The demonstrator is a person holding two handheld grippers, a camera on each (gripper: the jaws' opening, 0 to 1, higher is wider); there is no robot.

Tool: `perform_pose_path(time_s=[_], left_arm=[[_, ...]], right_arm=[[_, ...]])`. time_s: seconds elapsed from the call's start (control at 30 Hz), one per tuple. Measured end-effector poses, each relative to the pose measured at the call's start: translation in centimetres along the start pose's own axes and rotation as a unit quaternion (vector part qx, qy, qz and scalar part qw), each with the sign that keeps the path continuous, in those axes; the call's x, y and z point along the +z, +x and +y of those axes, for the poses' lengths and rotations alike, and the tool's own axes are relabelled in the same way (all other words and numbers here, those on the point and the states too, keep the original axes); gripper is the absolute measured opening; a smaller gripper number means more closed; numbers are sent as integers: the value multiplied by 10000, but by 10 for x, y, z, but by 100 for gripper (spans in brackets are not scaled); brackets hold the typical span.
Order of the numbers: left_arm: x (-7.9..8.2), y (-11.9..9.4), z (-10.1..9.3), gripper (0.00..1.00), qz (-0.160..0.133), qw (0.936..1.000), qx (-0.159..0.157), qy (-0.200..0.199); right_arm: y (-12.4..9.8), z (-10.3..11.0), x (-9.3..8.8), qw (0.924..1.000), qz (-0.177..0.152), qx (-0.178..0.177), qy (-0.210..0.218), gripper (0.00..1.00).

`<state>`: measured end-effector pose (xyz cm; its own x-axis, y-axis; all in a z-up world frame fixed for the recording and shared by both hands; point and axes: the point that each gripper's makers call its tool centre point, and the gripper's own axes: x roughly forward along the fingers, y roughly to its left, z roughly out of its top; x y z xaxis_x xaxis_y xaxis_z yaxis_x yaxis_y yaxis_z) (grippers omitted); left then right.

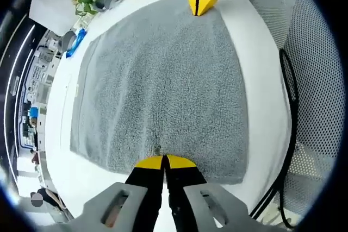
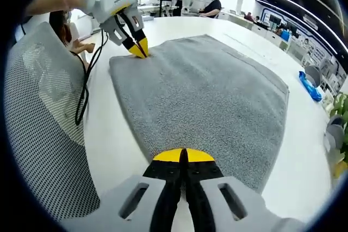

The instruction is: Fold the towel on the table until its edges align and the towel forms a compact rectangular stack.

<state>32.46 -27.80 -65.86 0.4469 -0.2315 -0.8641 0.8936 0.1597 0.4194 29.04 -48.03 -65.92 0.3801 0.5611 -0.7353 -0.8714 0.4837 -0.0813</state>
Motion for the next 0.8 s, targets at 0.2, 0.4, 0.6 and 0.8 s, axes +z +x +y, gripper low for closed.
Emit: perform_pose_path(time_s=[0.2,0.4,0.6,0.8], left_arm=[[-1,-4,0,1,-333,9953,858,-293],[1,-14,0,1,-301,9961,485,-675],[39,-46,8,8,-1530,9812,348,-1122],[40,-37,-45,8,-1203,9848,-850,-915]], right_arm=[[1,2,2,9993,-85,40,358,0],[2,9,6,9966,129,201,-790,0],[-3,15,18,9952,-18,254,-946,0],[-16,-32,0,9974,237,-543,-414,0]])
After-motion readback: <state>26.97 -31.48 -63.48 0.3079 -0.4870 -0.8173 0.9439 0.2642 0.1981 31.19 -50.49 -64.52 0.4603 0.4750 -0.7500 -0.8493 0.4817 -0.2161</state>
